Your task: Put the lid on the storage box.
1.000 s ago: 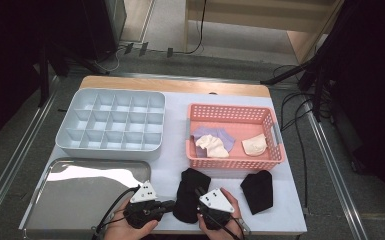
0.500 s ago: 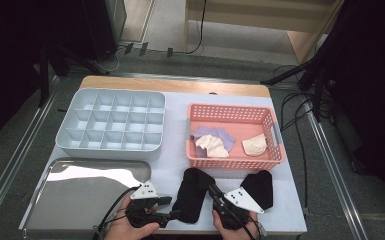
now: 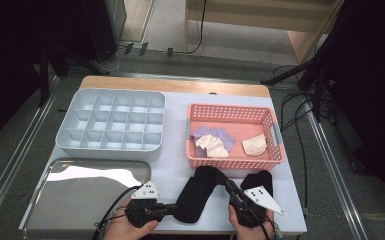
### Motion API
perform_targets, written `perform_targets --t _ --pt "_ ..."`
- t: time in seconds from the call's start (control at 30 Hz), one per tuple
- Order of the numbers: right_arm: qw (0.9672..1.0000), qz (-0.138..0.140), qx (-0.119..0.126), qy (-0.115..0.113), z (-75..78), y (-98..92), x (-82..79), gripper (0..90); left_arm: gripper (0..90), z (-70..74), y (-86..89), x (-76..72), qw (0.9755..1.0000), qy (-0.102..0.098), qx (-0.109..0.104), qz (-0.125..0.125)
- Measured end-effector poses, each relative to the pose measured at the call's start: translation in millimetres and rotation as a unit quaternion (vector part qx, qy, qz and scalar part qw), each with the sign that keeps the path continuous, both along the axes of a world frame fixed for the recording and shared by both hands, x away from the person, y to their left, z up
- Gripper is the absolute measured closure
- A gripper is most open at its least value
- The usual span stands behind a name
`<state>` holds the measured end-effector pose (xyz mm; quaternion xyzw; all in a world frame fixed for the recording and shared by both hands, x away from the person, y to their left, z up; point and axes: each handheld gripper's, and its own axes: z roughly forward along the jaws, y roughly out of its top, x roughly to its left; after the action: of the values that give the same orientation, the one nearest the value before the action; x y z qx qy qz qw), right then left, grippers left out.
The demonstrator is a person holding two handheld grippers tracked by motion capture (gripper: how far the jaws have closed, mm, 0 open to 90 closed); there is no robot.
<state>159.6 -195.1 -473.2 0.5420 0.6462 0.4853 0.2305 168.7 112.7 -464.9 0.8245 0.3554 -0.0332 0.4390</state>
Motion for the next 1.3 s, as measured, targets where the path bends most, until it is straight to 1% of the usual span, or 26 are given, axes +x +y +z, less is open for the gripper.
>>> perform_targets --t 0.07,0.13,0.2,0.23,0.27,0.3,0.33,0.4,0.43,0.5,0.53,0.57,0.67,0.7,0.73,0.77,0.8,0.87,0.9,1.0,1.03,1.07,1.13,1.2,1.23,1.3 --pt "0.9999 -0.01 0.003 -0.002 1.1 -6.1 -0.1 84.9 90.0 3.8 4.9 2.0 0.9997 -0.011 -0.002 0.02" --pt "0.9998 -0.015 0.005 -0.01 2.1 -10.9 0.6 84.9 90.0 7.4 8.5 2.9 0.9983 -0.035 0.005 0.046" --pt "0.9996 -0.022 0.008 -0.017 3.2 -15.5 1.1 84.9 90.0 10.5 10.1 2.4 0.9942 -0.066 0.018 0.082" --pt "0.9995 -0.021 0.01 -0.021 3.0 -16.8 1.3 84.9 90.0 11.2 10.1 2.0 0.9908 -0.086 0.029 0.101" --pt "0.9994 -0.019 0.011 -0.025 2.0 -18.6 2.2 84.8 90.0 10.7 10.2 2.5 0.9895 -0.092 0.031 0.107" --pt "0.9996 -0.016 0.009 -0.023 0.2 -19.3 3.6 84.7 90.0 9.3 9.8 3.5 0.9891 -0.093 0.032 0.11" --pt "0.9997 -0.015 0.009 -0.015 -2.3 -19.4 4.8 84.7 90.0 7.8 9.6 4.9 0.9897 -0.086 0.038 0.108" --pt "0.9998 -0.013 0.007 0.011 -8.2 -19.3 7.7 84.7 89.9 4.3 10.4 7.0 0.9916 -0.072 0.037 0.101" --pt "0.9997 -0.014 0.008 0.02 -10.3 -19.4 8.0 84.7 89.9 3.5 11.6 7.4 0.9924 -0.064 0.032 0.1" --pt "0.9992 -0.014 0.021 0.032 -10.3 -19.8 5.3 84.6 89.9 4.0 15.8 8.2 0.9941 -0.049 0.02 0.094" --pt "0.9991 -0.013 0.025 0.032 -8.6 -20.0 2.6 84.6 89.9 5.0 18.2 8.6 0.9952 -0.041 0.012 0.088" --pt "0.9993 -0.009 0.024 0.029 -6.7 -20.1 -0.1 84.6 89.9 6.0 20.4 8.7 0.9956 -0.038 0.008 0.086" --pt "0.9994 -0.005 0.018 0.029 -4.3 -20.9 -5.3 83.6 89.6 6.1 24.3 9.9 0.9964 -0.029 0.007 0.079" --pt "0.9992 -0.006 0.021 0.033 -5.1 -21.8 -4.6 82.0 89.2 4.8 24.3 10.7 0.9969 -0.024 0.01 0.074" --pt "0.9986 -0.007 0.03 0.042 -6.3 -22.8 -3.3 78.3 88.5 3.8 23.6 10.8 0.997 -0.021 0.014 0.073" --pt "0.9983 -0.009 0.036 0.045 -7.4 -23.6 -2.3 73.3 87.4 1.9 22.0 11.1 0.9972 -0.017 0.014 0.072" --pt "0.9981 -0.012 0.044 0.041 -8.4 -24.2 -1.1 68.1 85.5 1.1 21.3 11.3 0.9971 -0.016 0.016 0.073" --pt "0.9982 -0.017 0.049 0.032 -5.0 -22.5 -1.4 64.6 79.6 1.0 20.0 12.0 0.9965 -0.014 0.015 0.081" --pt "0.9984 -0.016 0.048 0.023 -2.1 -19.7 -1.9 64.2 77.1 1.6 19.9 12.4 0.9963 -0.016 0.015 0.084" --pt "0.9995 -0.008 0.031 0.004 6.0 -7.8 -3.1 64.0 70.1 3.4 21.7 13.3 0.9954 -0.02 0.009 0.093" --pt "0.9997 -0.001 0.026 -0.001 8.9 -1.1 -2.6 64.0 67.8 4.0 22.6 13.5 0.9952 -0.021 0.009 0.095" --pt "0.9998 0.006 0.02 -0.007 10.6 4.1 -1.2 64.3 66.0 4.3 23.6 13.7 0.9953 -0.02 0.002 0.095" --pt "0.9996 0.021 0.017 -0.004 13.4 14.6 1.4 68.2 62.0 5.2 25.7 13.8 0.9951 -0.021 -0.003 0.096" --pt "0.9988 0.045 0.017 0.009 14.5 30.3 6.8 69.2 59.6 5.4 27.0 14.0 0.9948 -0.02 -0.006 0.099" --pt "0.998 0.059 0.012 0.019 14.0 38.5 10.1 69.0 58.6 5.1 27.7 14.3 0.9949 -0.021 -0.006 0.098" --pt "0.9958 0.081 -0.006 0.041 10.7 55.3 17.4 66.7 57.3 4.4 27.6 14.4 0.9947 -0.022 -0.005 0.1"
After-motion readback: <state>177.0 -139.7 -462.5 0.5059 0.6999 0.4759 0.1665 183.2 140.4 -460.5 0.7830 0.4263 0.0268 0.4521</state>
